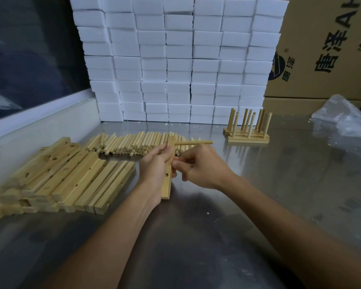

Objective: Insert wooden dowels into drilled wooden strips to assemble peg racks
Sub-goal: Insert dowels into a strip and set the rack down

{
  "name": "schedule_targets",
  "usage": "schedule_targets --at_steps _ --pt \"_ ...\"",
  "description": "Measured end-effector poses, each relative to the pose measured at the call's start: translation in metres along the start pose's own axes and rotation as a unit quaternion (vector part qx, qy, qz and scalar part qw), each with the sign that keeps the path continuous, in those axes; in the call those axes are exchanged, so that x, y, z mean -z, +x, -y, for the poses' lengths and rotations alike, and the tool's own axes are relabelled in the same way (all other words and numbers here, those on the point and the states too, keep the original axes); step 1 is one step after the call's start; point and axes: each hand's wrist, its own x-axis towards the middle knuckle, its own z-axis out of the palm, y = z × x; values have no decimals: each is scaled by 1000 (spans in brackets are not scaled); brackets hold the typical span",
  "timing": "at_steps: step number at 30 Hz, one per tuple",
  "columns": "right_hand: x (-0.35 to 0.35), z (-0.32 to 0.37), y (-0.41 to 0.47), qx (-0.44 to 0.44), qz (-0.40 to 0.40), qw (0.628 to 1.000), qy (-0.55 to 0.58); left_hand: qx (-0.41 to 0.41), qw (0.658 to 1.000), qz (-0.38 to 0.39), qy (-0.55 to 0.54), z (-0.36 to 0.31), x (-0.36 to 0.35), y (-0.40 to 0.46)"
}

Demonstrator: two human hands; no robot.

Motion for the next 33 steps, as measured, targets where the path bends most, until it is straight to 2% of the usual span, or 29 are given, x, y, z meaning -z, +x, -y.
schedule_targets --at_steps 4,6,8,12,16,22,25,29,33 --pt "10 -5 0 -42 25 993 110 -11 999 -52 -7 -2 5 6" --pt "18 -18 2 -93 9 978 184 -10 996 -88 -24 -5 11 10" --pt "22 -33 4 -142 -25 968 204 0 992 -112 -56 -8 18 15" --pt "13 -61 18 -224 -143 958 104 17 988 -117 -97 -9 26 20" --pt "2 -71 45 -253 -170 952 35 3 989 -99 -106 -6 26 21" --pt "-7 -79 82 -298 -97 947 -74 1 990 -102 -98 -5 27 23" --pt "-9 -81 92 -306 -96 943 -90 -2 990 -106 -97 -5 26 23" --pt "-7 -77 96 -323 -77 941 -74 -8 989 -107 -98 -6 25 21" --pt "-3 -70 93 -309 -88 947 0 -5 990 -105 -94 -6 26 21"
